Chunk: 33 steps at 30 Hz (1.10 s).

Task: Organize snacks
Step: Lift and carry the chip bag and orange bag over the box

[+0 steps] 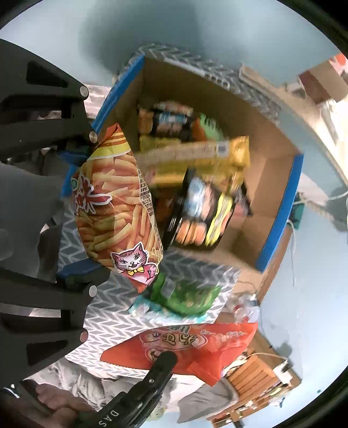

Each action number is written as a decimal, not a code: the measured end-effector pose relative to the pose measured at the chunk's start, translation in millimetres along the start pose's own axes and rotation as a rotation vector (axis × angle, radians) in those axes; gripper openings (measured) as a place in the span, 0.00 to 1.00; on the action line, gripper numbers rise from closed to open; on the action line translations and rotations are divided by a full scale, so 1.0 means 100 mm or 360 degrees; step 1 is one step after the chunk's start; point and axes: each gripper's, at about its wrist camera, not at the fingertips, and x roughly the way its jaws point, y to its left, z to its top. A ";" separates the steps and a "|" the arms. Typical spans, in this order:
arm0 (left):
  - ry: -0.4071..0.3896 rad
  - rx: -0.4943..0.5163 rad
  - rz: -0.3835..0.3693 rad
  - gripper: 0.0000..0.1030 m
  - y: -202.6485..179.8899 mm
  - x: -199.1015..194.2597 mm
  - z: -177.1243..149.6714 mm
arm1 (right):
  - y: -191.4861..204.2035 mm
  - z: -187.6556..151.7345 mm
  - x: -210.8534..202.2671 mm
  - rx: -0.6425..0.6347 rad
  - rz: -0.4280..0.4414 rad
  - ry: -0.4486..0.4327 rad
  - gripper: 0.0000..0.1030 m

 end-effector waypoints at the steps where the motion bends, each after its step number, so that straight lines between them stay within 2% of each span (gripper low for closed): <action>1: -0.0011 -0.0011 0.0010 0.57 0.06 -0.02 0.02 | 0.04 0.03 0.03 -0.0009 0.0003 0.0001 0.12; 9: -0.0043 -0.0097 0.0050 0.57 0.55 -0.03 0.18 | 0.44 0.30 0.29 -0.0106 0.0020 0.0016 0.12; 16: -0.0007 -0.0131 0.0056 0.57 0.85 0.14 0.28 | 0.68 0.51 0.49 -0.0153 0.0012 0.0032 0.12; 33: 0.0104 -0.0138 0.0048 0.58 1.14 0.40 0.45 | 1.18 0.83 1.05 -0.0260 -0.0048 0.0111 0.12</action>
